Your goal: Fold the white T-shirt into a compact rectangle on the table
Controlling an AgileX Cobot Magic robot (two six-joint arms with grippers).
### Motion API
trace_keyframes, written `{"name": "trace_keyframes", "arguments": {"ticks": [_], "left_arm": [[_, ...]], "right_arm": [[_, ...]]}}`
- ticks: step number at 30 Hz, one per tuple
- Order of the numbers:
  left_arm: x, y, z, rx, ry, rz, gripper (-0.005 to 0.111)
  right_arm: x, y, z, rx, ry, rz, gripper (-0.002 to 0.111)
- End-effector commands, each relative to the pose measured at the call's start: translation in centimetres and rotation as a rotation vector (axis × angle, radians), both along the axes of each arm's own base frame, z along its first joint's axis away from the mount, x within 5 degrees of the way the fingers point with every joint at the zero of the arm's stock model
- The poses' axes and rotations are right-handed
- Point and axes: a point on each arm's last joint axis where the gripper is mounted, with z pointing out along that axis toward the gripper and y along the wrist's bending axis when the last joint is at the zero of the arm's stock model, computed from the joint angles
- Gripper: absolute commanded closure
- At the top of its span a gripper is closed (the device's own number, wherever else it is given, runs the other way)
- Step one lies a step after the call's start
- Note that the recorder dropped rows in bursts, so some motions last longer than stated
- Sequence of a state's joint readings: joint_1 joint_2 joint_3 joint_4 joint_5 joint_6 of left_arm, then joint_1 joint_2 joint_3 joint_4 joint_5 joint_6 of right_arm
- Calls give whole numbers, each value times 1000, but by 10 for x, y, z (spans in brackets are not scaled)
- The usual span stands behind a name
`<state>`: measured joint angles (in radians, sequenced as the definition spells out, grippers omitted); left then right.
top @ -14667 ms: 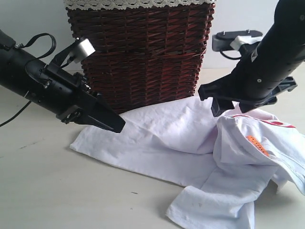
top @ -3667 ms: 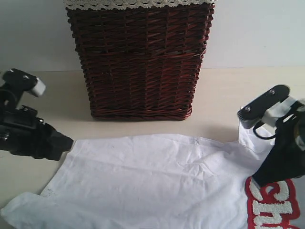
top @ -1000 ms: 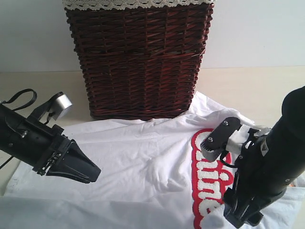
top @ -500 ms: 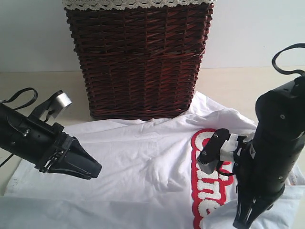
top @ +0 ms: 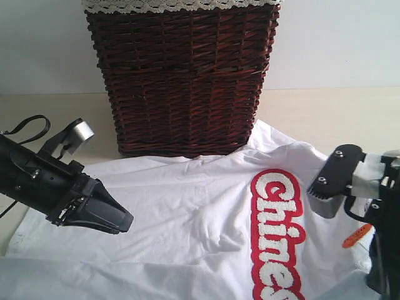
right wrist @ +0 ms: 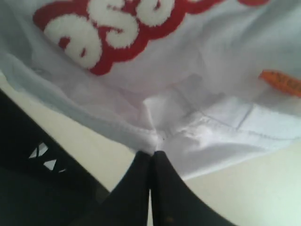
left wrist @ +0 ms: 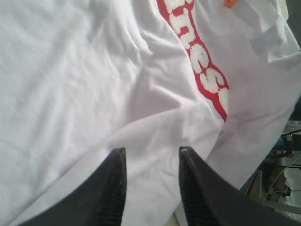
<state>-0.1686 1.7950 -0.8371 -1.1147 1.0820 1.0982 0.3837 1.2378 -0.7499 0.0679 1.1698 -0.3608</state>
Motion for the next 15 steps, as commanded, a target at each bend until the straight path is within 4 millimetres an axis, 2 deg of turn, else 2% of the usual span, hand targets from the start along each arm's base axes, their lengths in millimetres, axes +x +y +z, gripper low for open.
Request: {"name": "trace_keyframes", "arguments": {"ticks": [1, 7, 12, 15], "left_arm": [[-5, -6, 2, -24, 18, -22, 69], [-7, -11, 1, -12, 8, -38, 69], [9, -5, -11, 115, -114, 73, 69], [14, -5, -19, 122, -141, 88, 69]], "right_arm": [[-17, -9, 9, -18, -11, -82, 108], [-32, -24, -22, -163, 69, -135, 108], [-41, -14, -27, -54, 153, -184, 108], [-42, -9, -27, -2, 182, -210, 108]]}}
